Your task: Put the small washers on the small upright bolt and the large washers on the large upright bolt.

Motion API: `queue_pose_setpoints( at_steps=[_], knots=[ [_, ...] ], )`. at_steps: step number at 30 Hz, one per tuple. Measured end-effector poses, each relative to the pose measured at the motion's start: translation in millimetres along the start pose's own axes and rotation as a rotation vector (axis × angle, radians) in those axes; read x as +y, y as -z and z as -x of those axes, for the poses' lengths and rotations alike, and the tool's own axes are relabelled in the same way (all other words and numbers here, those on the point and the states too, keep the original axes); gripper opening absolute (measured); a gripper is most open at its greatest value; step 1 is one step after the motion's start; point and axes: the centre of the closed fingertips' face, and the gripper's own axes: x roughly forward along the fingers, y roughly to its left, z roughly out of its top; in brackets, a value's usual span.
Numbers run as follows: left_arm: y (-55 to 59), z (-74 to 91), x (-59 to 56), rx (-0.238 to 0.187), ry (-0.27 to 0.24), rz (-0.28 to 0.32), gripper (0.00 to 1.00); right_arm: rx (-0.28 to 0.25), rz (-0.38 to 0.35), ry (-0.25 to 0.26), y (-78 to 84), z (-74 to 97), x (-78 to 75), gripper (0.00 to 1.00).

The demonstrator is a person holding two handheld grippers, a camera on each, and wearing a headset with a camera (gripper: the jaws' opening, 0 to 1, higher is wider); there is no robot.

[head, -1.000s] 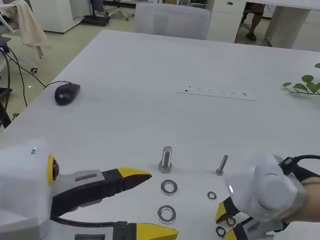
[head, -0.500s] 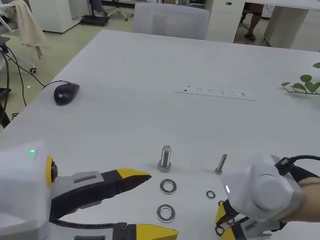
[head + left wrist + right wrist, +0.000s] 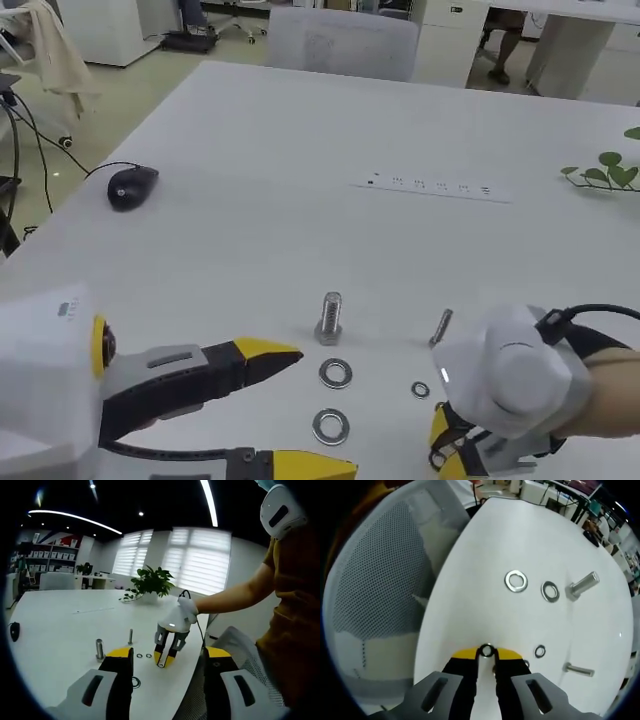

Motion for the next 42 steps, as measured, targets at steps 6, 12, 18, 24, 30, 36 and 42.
queue_pose_setpoints(
  at_steps=[6,12,18,24,30,36,42],
  knots=[
    [-0.6,0.5,0.2,0.002,0.000,-0.003,0.55,-0.026,-0.020,0.011,-0.6,0.2,0.2,0.12],
    [-0.1,-0.5,-0.4,0.007,0.004,-0.004,0.55,-0.044,-0.042,0.024,-1.0,0.2,-0.3,0.12],
    [-0.8,0.3,0.4,0.007,0.001,-0.004,0.55,-0.062,-0.066,0.030,-1.8,0.4,-2.1,0.12],
    [-0.6,0.7,0.5,0.013,0.002,-0.005,0.55,-0.060,-0.057,0.033,-4.9,4.0,-3.5,0.12],
    [-1.9,-1.0,-0.1,0.016,0.006,-0.008,0.55,-0.058,-0.059,0.050,-5.5,14.5,-8.3,0.12],
    [-2.8,-2.5,-1.4,0.021,0.013,-0.011,0.55,-0.063,-0.080,0.100,-1.3,36.1,-26.6,0.12],
    [-2.8,-3.3,-2.0,0.024,0.016,-0.013,0.55,-0.053,-0.104,0.162,11.5,61.2,-51.6,0.12]
  ],
)
